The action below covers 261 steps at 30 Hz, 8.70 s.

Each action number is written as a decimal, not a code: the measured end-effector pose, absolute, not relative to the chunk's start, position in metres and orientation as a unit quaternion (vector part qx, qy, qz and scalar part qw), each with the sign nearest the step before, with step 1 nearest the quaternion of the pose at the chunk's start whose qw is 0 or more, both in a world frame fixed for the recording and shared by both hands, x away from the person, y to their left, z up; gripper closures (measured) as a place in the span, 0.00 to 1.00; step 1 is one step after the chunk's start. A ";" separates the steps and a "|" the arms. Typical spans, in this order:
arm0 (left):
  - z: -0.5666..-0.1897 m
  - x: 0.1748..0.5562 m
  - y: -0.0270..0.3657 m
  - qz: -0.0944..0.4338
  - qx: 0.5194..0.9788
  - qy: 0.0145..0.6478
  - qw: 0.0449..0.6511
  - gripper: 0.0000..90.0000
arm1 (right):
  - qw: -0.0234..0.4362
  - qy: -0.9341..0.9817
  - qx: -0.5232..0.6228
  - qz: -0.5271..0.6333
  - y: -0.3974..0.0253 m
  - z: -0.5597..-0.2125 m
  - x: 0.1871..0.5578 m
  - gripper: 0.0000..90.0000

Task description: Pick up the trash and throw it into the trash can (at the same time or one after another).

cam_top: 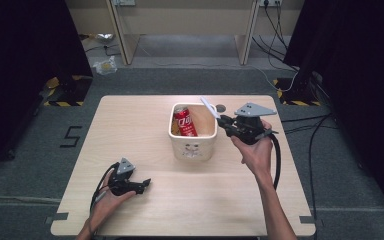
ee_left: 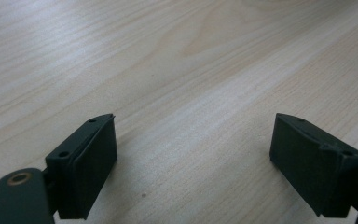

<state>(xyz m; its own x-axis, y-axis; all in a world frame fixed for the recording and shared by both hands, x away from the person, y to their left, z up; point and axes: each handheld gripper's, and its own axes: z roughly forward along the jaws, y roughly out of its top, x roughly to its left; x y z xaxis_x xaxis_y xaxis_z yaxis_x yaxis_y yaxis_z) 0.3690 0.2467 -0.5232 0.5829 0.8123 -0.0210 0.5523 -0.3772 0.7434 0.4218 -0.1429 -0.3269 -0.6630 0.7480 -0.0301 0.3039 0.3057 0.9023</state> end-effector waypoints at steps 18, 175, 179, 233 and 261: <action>-0.523 0.369 0.247 0.178 0.810 0.421 0.367 0.16 | 0.207 0.786 0.335 0.477 -0.105 -0.322 0.462 0.88; -0.523 0.372 0.245 0.176 0.813 0.417 0.367 0.15 | 0.230 0.765 0.422 0.428 -0.201 -0.387 0.448 0.39; -0.523 0.372 0.245 0.175 0.813 0.417 0.367 0.15 | 0.231 0.767 0.423 0.423 -0.204 -0.390 0.444 0.39; -0.523 0.372 0.245 0.175 0.813 0.416 0.367 0.15 | 0.205 0.770 0.419 0.436 -0.213 -0.442 0.377 0.35; -0.523 0.372 0.245 0.175 0.812 0.417 0.368 0.16 | 0.186 0.785 0.416 0.420 -0.210 -0.469 0.359 0.35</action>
